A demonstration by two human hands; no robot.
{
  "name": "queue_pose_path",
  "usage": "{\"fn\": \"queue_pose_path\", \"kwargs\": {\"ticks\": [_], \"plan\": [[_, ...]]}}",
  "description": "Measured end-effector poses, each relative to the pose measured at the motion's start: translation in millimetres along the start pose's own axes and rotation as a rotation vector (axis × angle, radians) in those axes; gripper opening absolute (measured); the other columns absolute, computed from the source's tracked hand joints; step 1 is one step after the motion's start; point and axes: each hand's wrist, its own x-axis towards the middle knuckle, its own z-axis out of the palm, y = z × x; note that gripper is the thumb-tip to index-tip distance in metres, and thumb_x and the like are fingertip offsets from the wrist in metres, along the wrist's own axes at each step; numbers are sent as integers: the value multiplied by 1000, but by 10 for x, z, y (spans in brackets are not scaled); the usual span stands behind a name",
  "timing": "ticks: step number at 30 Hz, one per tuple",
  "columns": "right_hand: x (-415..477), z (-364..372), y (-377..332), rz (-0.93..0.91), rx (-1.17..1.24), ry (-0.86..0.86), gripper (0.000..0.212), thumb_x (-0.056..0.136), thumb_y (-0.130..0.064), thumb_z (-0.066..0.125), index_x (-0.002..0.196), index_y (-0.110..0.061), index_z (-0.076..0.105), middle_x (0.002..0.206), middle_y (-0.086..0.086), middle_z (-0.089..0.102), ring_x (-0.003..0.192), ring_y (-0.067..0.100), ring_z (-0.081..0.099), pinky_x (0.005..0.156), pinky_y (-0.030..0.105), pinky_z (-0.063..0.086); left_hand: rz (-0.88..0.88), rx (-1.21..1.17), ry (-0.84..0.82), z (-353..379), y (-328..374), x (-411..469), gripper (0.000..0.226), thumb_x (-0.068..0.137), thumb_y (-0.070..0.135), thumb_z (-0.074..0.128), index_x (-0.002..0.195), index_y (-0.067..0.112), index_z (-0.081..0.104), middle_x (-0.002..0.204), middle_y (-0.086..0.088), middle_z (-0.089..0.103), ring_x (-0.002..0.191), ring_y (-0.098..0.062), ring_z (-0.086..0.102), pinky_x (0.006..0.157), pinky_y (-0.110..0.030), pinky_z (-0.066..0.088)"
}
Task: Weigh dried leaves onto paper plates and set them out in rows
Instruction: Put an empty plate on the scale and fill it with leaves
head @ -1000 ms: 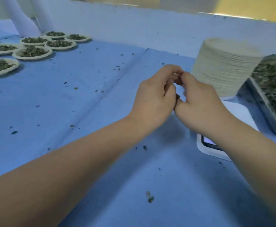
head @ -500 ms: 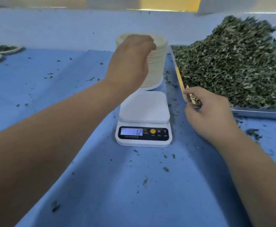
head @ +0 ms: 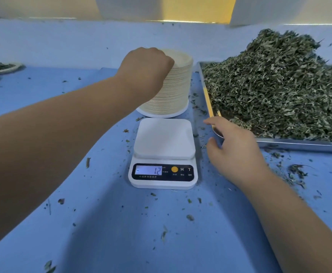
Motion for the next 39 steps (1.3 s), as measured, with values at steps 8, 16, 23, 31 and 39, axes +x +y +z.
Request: {"fn": "queue_pose_path", "kwargs": {"ticks": [8,16,23,31,39], "plan": [[1,2,8,50,35,-17,49,94,-14,55,140,-32,49,106,7,69,88,20,69,75,45,58,56,81,-14,13,-46,15,20,81,-11,47,89,8,45,70,-6,33,66,-29,39,53,-34,22],[-18,16,6,83,38,-44,52,94,-18,55,140,-38,42,107,8,72,86,26,70,74,48,59,110,138,-54,17,-86,54,19,80,-10,51,89,7,51,67,-7,37,53,-23,31,48,-30,18],[-29,13,-9,84,67,-39,52,94,-18,56,140,-37,43,111,5,70,99,29,67,82,50,58,131,148,-68,1,-97,71,18,80,-10,54,90,6,56,65,-7,36,51,-22,31,47,-28,17],[-24,18,3,70,76,-29,52,94,-18,56,139,-39,42,111,8,71,93,26,69,78,48,58,140,175,-58,-28,-85,40,20,81,-9,51,91,7,52,63,-6,35,51,-22,29,48,-29,16],[-29,14,17,77,95,-34,51,94,-17,57,140,-36,44,110,5,71,97,32,69,84,54,58,205,174,-31,-68,-108,82,18,85,-6,51,93,7,41,63,-7,31,51,-22,27,48,-29,15]]}}
